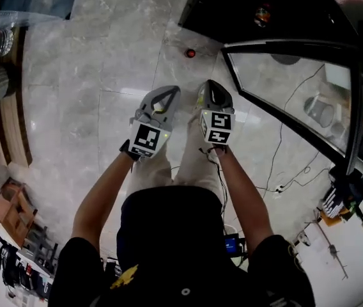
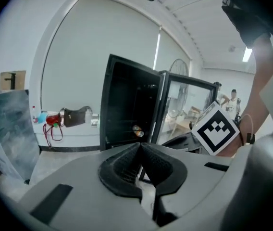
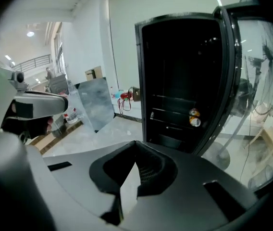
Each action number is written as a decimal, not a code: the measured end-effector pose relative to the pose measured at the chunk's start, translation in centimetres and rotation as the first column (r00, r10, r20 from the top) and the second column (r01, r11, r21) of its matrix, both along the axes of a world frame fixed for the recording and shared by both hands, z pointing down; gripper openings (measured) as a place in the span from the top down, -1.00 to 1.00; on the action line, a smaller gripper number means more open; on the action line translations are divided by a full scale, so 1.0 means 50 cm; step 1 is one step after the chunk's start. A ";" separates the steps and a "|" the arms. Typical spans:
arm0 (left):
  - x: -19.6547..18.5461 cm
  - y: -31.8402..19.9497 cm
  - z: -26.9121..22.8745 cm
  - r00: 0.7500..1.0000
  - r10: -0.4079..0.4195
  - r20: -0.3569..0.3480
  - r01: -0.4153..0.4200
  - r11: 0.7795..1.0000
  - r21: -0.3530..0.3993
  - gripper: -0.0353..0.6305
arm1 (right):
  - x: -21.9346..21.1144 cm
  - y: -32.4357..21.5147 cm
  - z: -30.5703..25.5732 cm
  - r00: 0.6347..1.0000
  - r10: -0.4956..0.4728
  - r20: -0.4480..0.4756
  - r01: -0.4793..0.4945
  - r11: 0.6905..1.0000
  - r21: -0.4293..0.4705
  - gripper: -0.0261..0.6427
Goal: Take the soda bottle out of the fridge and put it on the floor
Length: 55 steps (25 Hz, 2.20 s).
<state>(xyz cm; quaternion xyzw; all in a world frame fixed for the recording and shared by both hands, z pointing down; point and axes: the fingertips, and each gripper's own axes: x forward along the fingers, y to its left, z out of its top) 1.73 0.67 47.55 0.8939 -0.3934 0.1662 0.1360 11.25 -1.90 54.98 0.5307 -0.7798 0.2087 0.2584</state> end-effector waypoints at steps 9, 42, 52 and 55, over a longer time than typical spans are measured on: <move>0.037 0.035 -0.302 0.997 0.063 -0.052 -0.056 0.991 0.123 0.84 | 0.034 0.050 -0.312 1.000 0.015 0.001 -0.015 0.988 0.153 0.94; -0.015 0.149 -0.697 0.993 0.079 -0.087 -0.038 0.919 0.392 0.84 | 0.097 0.165 -0.782 0.990 -0.036 -0.136 0.102 0.850 0.517 0.94; -0.003 0.155 -0.676 0.994 0.066 -0.081 -0.031 0.926 0.375 0.84 | 0.068 0.167 -0.768 0.997 -0.042 -0.070 0.072 0.859 0.507 0.94; 0.004 0.160 -0.675 0.994 0.069 -0.085 -0.032 0.926 0.376 0.84 | 0.069 0.168 -0.769 0.996 -0.048 -0.072 0.078 0.856 0.512 0.94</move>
